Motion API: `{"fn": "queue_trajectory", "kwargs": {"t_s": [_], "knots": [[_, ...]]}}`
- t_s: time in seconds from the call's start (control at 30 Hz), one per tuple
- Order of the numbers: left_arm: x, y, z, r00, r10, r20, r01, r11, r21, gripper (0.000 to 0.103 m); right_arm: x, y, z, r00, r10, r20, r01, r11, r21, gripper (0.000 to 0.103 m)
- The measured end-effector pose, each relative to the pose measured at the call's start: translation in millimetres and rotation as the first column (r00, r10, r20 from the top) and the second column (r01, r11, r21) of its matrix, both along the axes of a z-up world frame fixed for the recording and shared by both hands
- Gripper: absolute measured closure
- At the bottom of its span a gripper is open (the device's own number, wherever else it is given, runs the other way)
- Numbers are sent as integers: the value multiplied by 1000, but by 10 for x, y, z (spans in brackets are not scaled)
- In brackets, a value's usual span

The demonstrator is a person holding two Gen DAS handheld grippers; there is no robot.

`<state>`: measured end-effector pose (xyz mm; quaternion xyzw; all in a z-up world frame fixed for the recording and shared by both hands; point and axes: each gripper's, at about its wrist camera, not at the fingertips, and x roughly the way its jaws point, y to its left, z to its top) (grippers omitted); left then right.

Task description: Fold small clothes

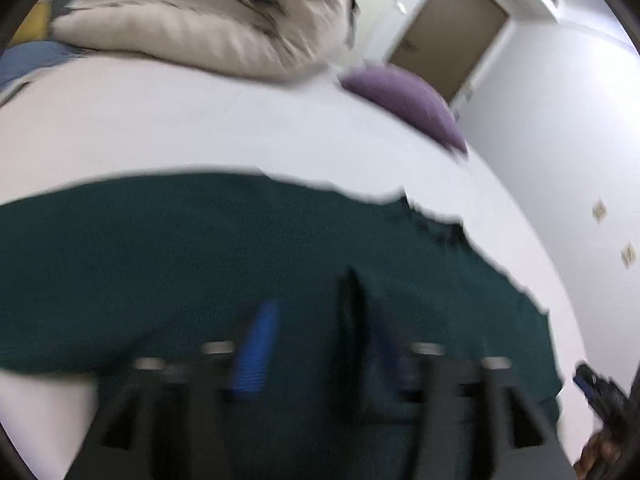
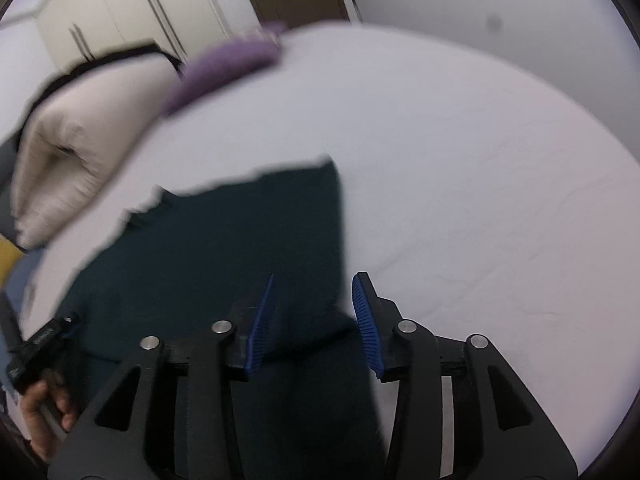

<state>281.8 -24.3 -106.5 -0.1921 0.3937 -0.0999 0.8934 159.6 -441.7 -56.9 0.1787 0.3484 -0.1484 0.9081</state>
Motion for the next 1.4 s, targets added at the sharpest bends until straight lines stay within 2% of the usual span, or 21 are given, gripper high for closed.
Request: {"fn": "queue_trajectory", "kwargs": {"t_s": [0.03,0.07,0.13,0.2,0.27,0.33,0.47,0.53,0.7,0.83,0.87,0.9,0.97,1.03,1.07,1.13,1.2,1.23,1.3,1.33,1.4], "knots": [[-143,165,121,999,23,30,-22,999,-33,24,-124,90,95,999,6,33,-5,1000,-16,48],[-255,301,192,998,33,51,-30,998,-56,24,-207,170,164,998,14,60,-13,1000,-20,42],[-525,717,284,994,73,75,-65,993,-99,24,-418,374,293,992,74,103,-73,997,-6,37],[-740,1190,259,987,155,44,-146,975,-165,24,-539,636,343,984,145,109,-146,989,7,35],[-1011,1811,149,964,267,-6,-259,927,-272,24,-604,862,328,972,206,110,-213,976,55,35],[-1273,2371,2,922,381,-65,-382,870,-312,24,-728,1001,336,964,243,111,-256,958,126,35],[-1671,3079,-271,842,513,-165,-534,752,-386,23,-767,1422,190,947,309,82,-320,925,206,35],[-1779,3260,-337,828,532,-175,-548,705,-450,24,-789,1585,113,940,334,73,-341,907,247,35],[-1663,3438,-426,807,557,-194,-562,627,-539,24,-972,1941,23,933,357,56,-357,889,288,35],[-1397,3619,-544,777,583,-238,-598,567,-566,47,-1135,2143,-21,932,357,61,-359,889,283,35],[-1359,3653,-573,771,586,-248,-605,555,-570,59,-1136,2144,-35,933,356,62,-358,889,285,35],[-1330,3699,-629,761,589,-270,-617,532,-579,66,-1175,2145,-39,934,351,65,-354,889,291,35],[-1340,3828,-756,737,597,-317,-642,471,-605,92,-1225,2066,-19,938,339,69,-344,886,311,35],[-1360,3882,-822,721,599,-350,-653,415,-634,91,-1276,1973,-27,943,325,71,-329,882,338,35],[-1349,3875,-783,720,603,-343,-654,425,-626,93,-1316,1950,-47,945,318,73,-323,881,346,35],[-1322,3776,-561,722,630,-285,-658,501,-562,93,-1352,1886,-74,947,312,76,-318,880,354,35],[-1288,3642,-361,743,628,-232,-638,560,-529,94,-1362,1820,-108,950,303,80,-311,878,365,35],[-1225,3516,-199,764,616,-192,-617,612,-494,94,-1381,1782,-127,951,298,82,-306,877,369,35],[-1114,3274,44,806,578,-131,-571,696,-435,94,-1409,1719,-155,955,283,84,-294,880,373,35],[-1000,3049,234,837,541,-84,-530,761,-374,94,-1416,1678,-161,957,276,86,-287,881,376,35],[-835,2631,509,884,468,-6,-454,853,-258,94,-1464,1581,-161,961,258,99,-277,882,382,35]]}}
